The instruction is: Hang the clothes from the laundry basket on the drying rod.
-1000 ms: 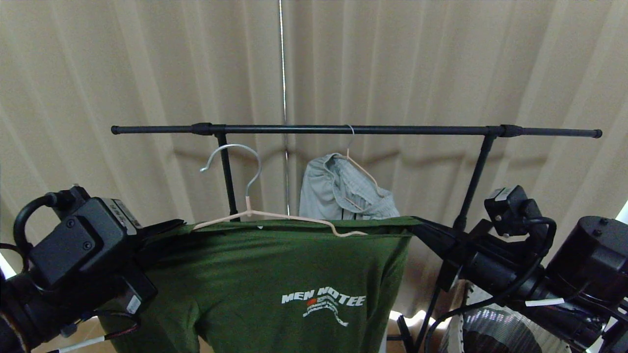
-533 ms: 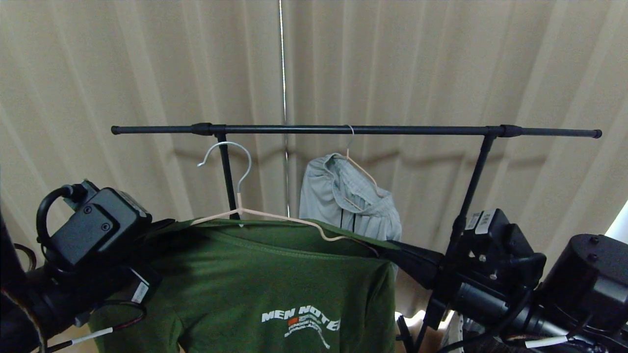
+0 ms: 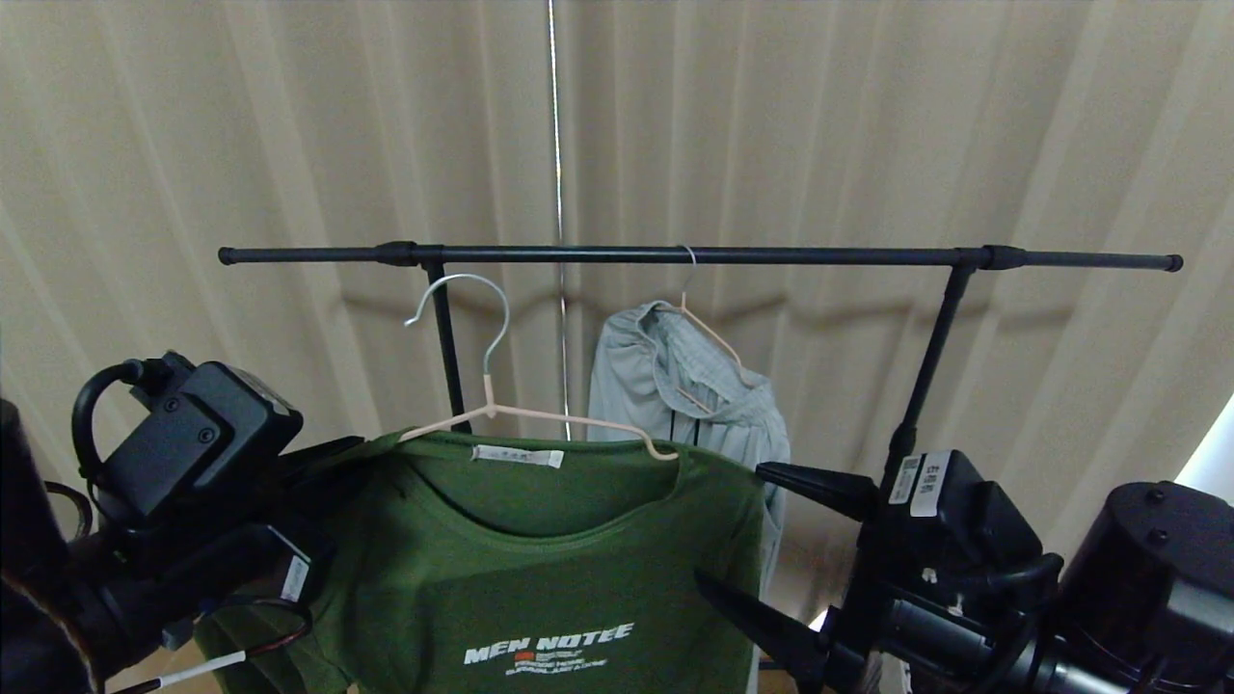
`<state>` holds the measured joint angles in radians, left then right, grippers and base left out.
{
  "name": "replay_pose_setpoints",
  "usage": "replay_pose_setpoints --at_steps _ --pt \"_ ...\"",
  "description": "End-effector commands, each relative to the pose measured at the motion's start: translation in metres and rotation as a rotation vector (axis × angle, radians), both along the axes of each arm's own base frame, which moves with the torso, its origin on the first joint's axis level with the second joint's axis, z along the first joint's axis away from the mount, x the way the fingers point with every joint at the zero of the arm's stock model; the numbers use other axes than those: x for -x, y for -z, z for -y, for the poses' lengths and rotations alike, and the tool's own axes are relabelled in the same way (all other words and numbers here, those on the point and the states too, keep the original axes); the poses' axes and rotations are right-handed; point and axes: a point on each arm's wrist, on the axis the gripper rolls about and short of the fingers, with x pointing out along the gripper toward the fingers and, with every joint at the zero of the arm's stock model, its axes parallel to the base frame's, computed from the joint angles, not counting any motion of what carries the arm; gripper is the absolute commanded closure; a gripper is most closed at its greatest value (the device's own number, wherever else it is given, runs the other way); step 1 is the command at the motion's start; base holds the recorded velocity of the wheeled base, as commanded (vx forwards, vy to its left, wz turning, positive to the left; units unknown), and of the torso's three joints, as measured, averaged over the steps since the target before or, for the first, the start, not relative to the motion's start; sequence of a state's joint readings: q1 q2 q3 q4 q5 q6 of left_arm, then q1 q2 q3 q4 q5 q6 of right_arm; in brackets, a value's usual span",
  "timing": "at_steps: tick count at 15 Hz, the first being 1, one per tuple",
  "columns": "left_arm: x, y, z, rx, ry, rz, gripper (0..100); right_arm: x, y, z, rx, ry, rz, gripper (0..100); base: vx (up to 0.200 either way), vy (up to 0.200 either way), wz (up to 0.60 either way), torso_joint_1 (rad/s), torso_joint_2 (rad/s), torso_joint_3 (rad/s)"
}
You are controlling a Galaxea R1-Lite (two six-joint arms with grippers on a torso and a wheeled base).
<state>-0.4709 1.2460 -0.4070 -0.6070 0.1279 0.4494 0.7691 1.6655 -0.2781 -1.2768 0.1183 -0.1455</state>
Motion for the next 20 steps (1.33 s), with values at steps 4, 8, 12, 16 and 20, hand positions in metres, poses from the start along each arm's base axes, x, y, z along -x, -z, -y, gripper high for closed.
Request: replay_pose_setpoints --at_steps 4,8,12,16,20 --pt "0.006 0.000 0.011 0.007 0.076 -0.004 100 -0.020 -0.020 0.000 0.109 0.037 0.132 0 0.000 0.000 0.00 0.000 0.00 0.000" --pt "0.010 0.001 0.022 0.001 0.134 -0.010 100 -0.041 -0.064 -0.018 0.167 0.034 0.165 0 0.000 0.000 0.00 0.000 0.00 0.000" --pt "0.013 0.001 0.024 0.006 0.152 -0.006 100 -0.050 -0.068 -0.025 0.185 0.049 0.157 0 0.000 0.000 0.00 0.000 0.00 0.000" --pt "0.020 -0.003 0.027 0.018 0.194 0.014 100 -0.055 -0.062 -0.028 0.208 0.078 0.146 0 0.000 0.000 0.00 0.000 0.00 0.000" --pt "0.024 -0.007 0.027 0.038 0.205 0.038 100 -0.056 -0.054 -0.031 0.238 0.069 0.143 0 0.000 0.000 0.00 0.000 0.00 0.000"
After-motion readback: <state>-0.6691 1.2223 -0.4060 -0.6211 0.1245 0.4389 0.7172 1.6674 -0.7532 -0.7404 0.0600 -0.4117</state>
